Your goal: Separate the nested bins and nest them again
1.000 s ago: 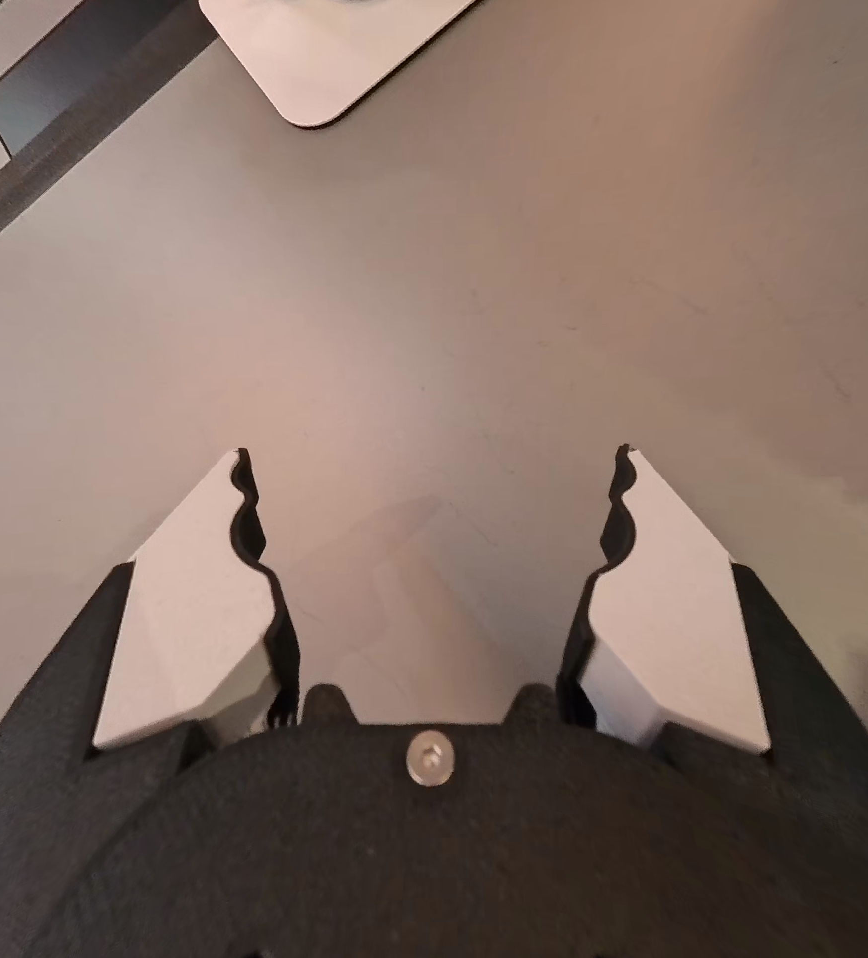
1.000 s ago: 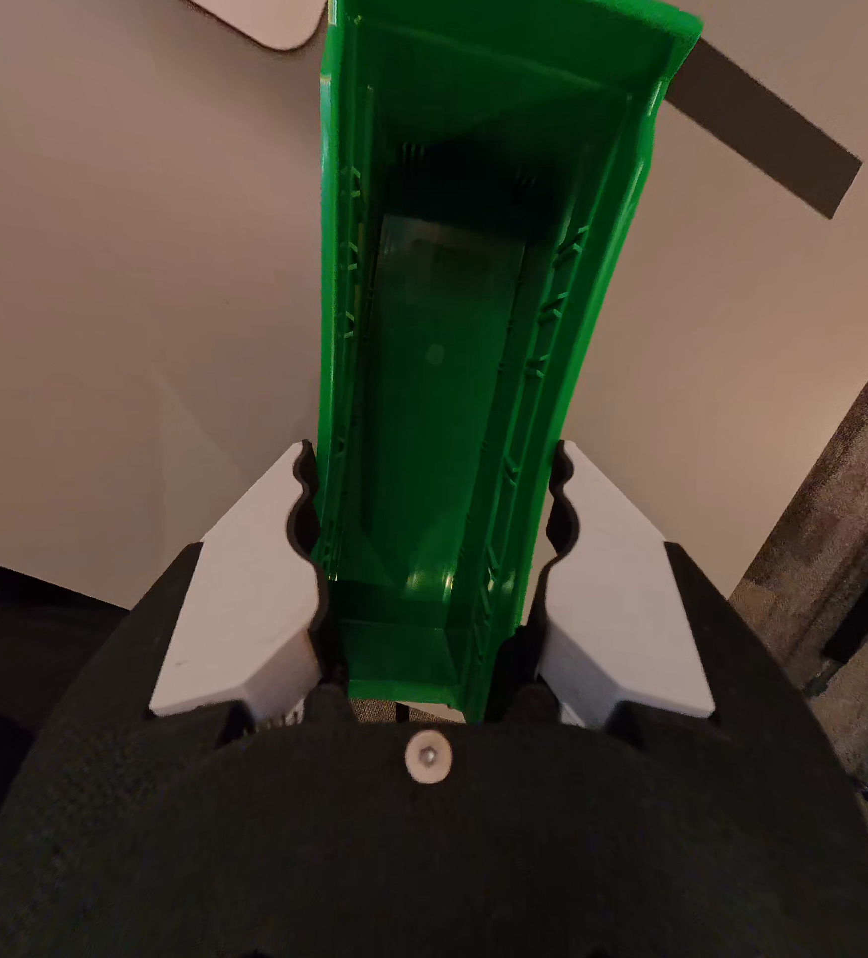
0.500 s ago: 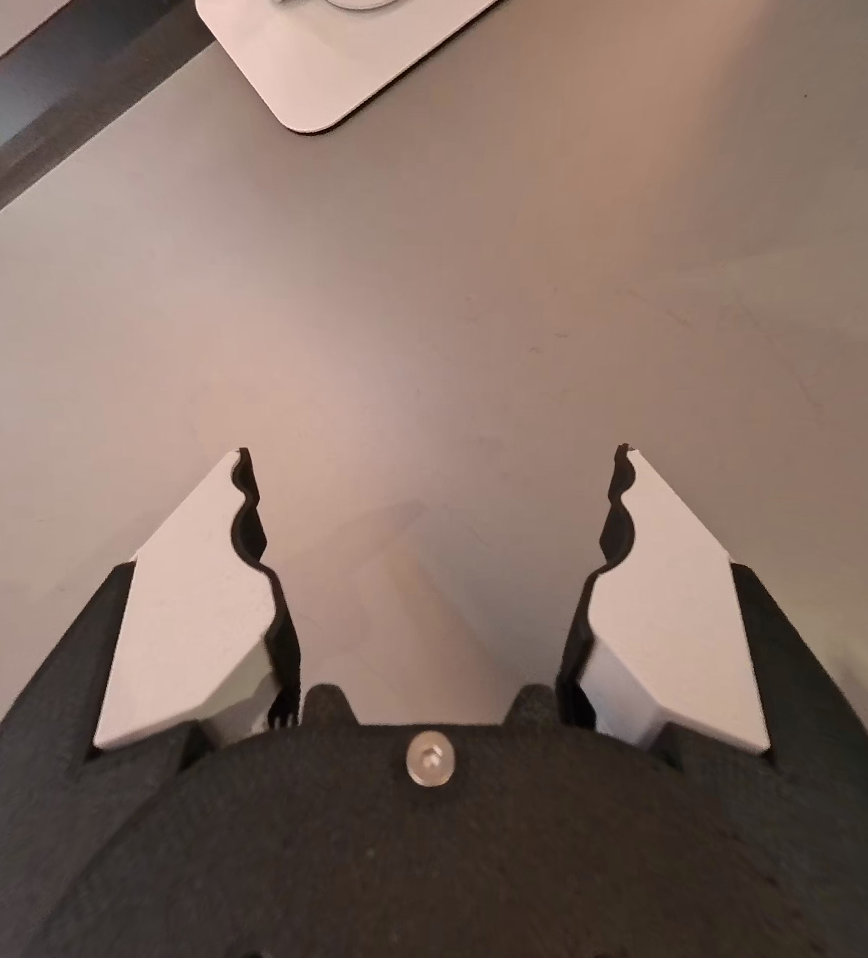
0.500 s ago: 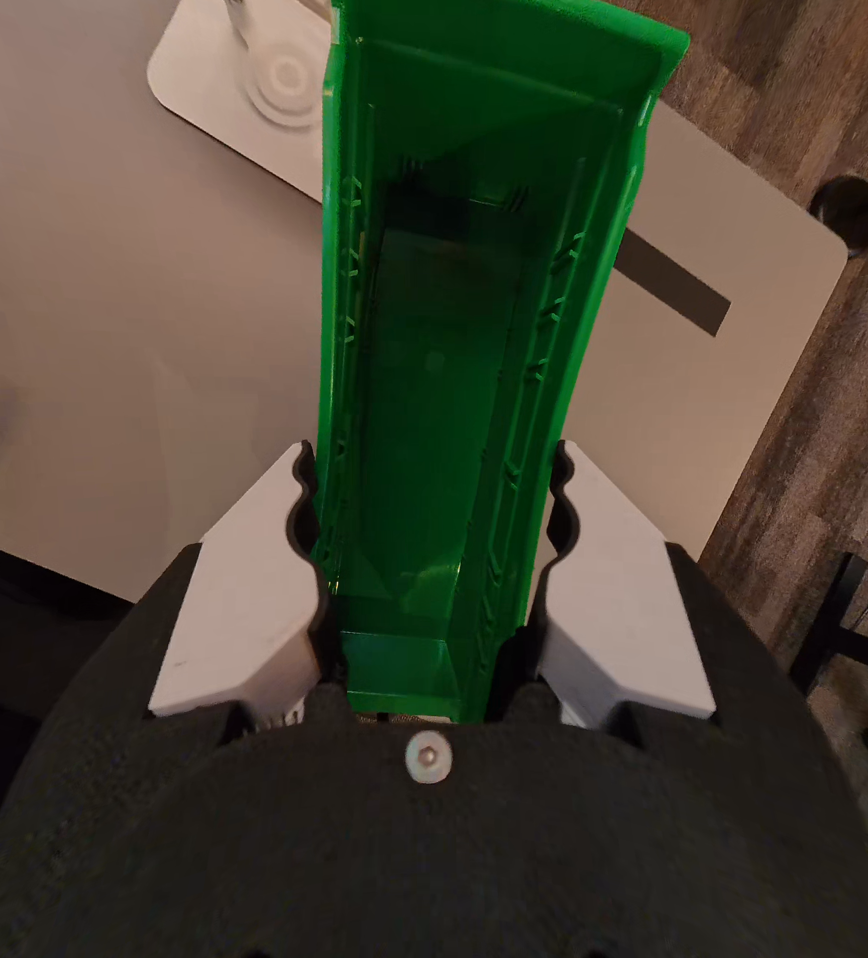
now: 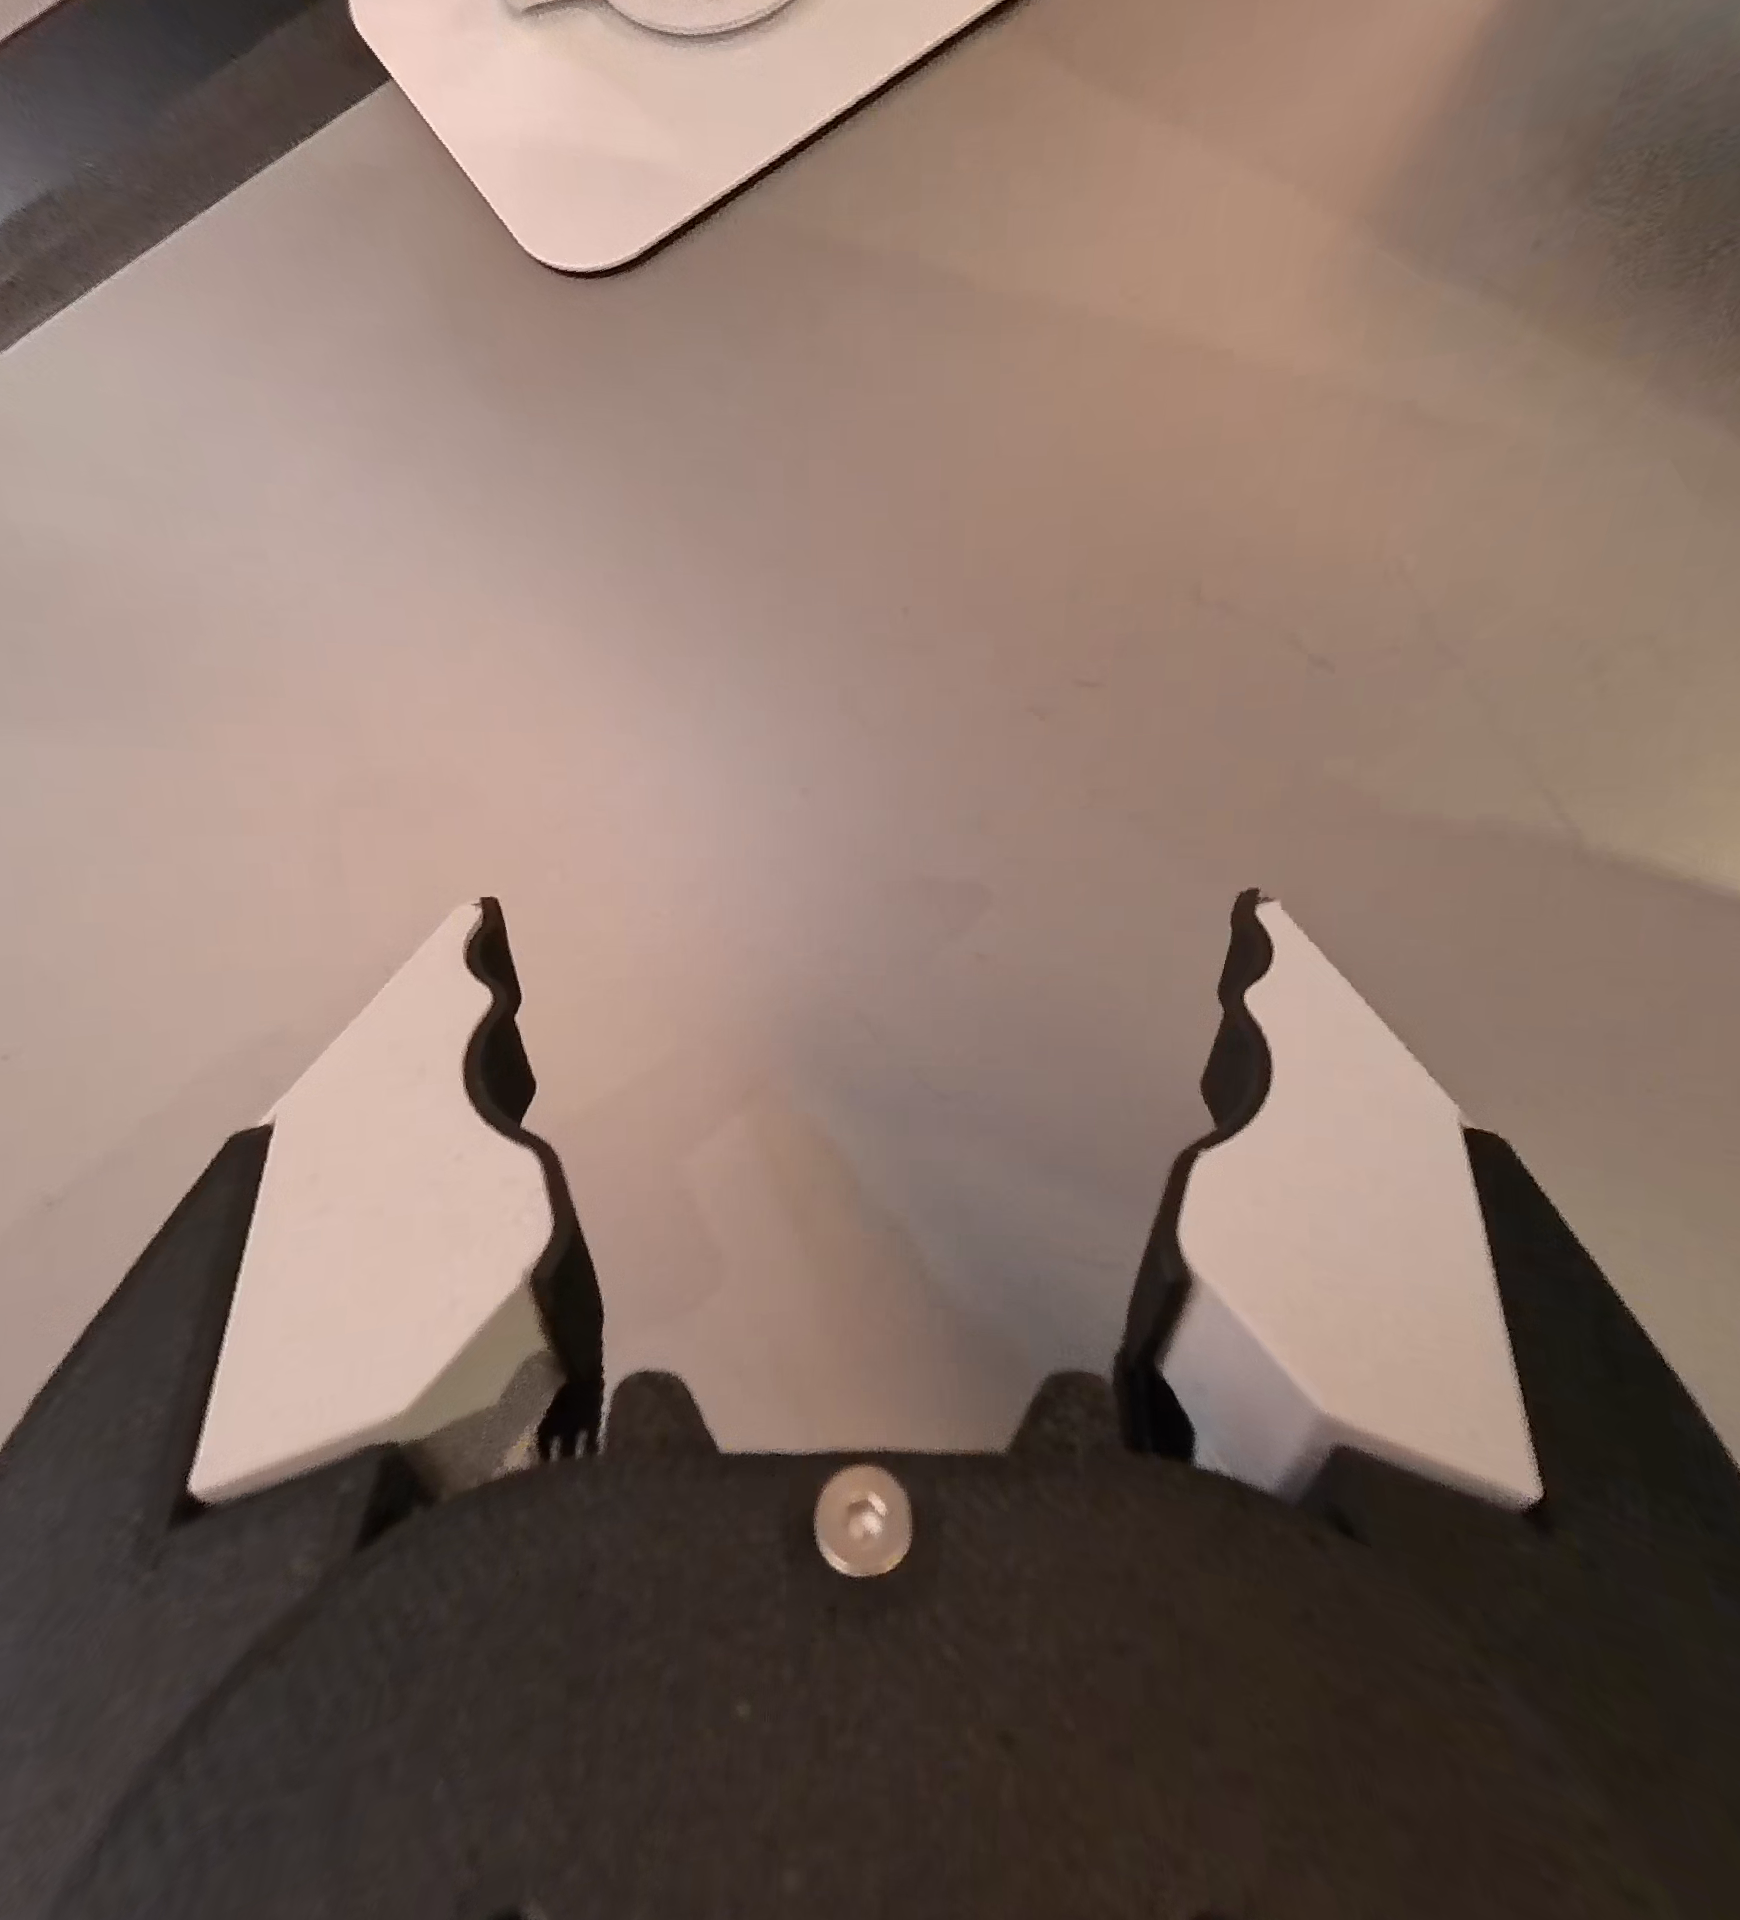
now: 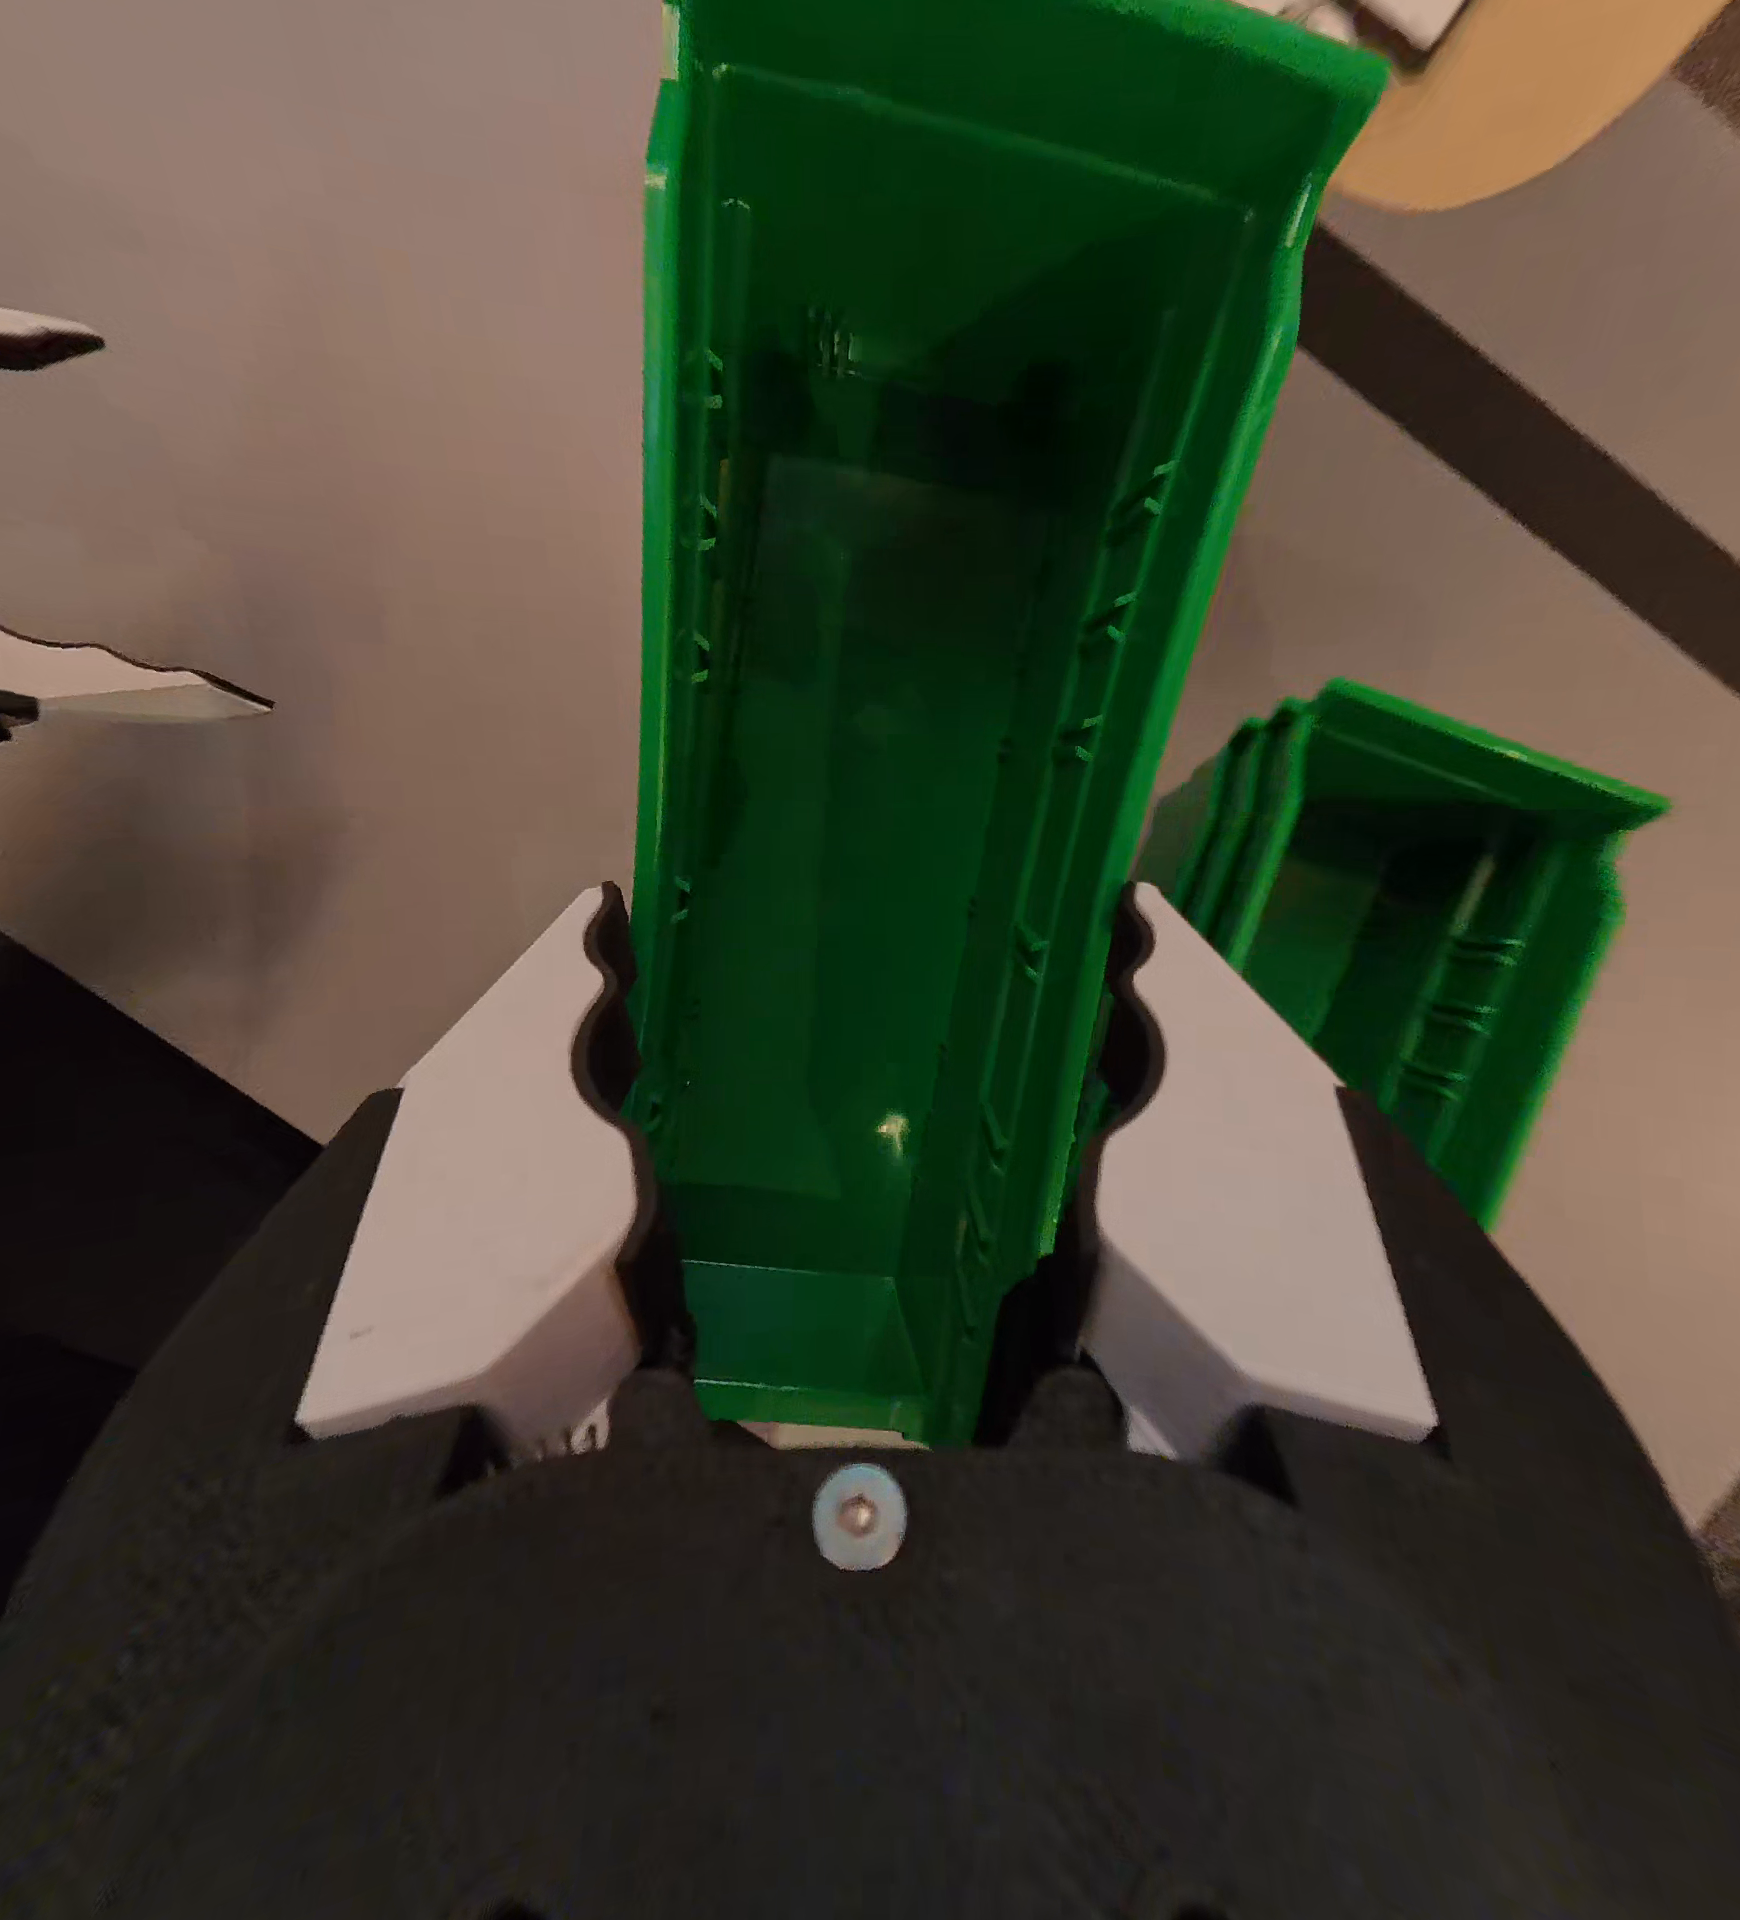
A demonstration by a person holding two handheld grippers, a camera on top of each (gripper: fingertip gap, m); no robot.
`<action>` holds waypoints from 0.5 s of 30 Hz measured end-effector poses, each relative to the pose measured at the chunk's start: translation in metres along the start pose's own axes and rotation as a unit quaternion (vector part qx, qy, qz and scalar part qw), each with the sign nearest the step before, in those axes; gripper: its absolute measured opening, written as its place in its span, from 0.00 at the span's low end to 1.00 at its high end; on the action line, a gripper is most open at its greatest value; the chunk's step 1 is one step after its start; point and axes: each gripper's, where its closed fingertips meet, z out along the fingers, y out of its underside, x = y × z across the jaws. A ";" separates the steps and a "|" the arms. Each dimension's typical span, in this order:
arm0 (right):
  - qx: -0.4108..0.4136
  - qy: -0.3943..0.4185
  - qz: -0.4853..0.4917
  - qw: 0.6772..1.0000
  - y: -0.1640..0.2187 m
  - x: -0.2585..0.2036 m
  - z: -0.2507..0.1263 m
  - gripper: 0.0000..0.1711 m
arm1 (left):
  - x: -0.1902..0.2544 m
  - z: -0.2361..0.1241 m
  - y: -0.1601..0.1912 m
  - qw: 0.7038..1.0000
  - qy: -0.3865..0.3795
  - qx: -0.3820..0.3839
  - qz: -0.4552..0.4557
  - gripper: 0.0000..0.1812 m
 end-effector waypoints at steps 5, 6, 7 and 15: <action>-0.021 -0.017 0.020 0.999 0.019 -0.017 0.056 0.53 | -0.003 0.002 0.003 1.000 0.005 -0.001 -0.008 0.72; -0.026 -0.016 0.023 0.999 0.022 -0.019 0.066 0.53 | -0.003 0.002 0.004 1.000 0.006 -0.001 -0.009 0.72; -0.032 -0.016 0.026 0.999 0.026 -0.021 0.075 0.53 | -0.003 0.002 0.004 1.000 0.006 -0.001 -0.011 0.72; -0.078 -0.004 0.014 0.997 0.045 -0.042 0.131 0.57 | 0.001 0.003 0.003 1.000 0.018 0.001 -0.017 0.72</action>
